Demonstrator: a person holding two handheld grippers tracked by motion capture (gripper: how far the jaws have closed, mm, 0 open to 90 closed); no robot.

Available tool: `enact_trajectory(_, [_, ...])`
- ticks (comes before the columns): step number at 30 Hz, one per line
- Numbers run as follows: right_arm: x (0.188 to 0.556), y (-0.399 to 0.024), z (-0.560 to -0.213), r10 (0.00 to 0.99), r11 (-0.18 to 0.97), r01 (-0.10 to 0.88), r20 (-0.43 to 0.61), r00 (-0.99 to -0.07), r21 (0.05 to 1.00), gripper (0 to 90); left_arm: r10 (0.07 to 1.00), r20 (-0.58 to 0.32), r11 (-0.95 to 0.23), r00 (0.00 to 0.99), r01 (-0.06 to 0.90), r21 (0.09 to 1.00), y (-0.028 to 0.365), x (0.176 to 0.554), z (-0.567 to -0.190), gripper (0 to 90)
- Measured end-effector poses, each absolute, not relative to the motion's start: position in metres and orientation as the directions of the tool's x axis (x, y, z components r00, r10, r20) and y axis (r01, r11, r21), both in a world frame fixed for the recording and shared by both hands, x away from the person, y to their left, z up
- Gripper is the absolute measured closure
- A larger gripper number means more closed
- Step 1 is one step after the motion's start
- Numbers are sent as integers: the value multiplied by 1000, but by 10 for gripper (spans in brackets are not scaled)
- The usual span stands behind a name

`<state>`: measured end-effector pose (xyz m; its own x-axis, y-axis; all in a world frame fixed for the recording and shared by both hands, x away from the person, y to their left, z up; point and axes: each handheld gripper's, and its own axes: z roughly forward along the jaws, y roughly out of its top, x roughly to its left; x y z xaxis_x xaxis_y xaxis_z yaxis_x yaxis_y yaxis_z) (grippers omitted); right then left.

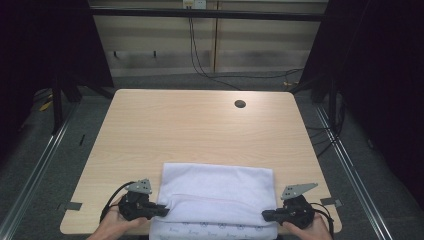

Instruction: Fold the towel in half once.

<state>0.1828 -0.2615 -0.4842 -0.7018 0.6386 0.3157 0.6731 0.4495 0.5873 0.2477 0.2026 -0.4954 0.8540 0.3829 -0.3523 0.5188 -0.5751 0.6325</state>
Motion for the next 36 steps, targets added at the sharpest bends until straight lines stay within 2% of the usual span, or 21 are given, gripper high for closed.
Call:
enact_trajectory(5, [190,-258,-488,653,463,664,281,-704,588,882,408,-334,-547,849,521,655,203,253,-498,866])
enact_trajectory(10, [211,-259,-490,685,428,672,268,-677,604,884,423,-358,-507,833,545,668,204,273,-502,867])
enact_trajectory(14, [229,-262,-492,700,416,672,255,-667,613,883,446,-301,-516,843,517,683,199,289,-502,867])
enact_trajectory(28, [328,-256,-497,758,361,678,223,-614,640,884,580,-250,-443,775,558,702,201,370,-504,868])
enact_trajectory(36, [378,-251,-499,802,324,688,196,-564,649,884,627,-251,-385,738,574,723,202,414,-509,869])
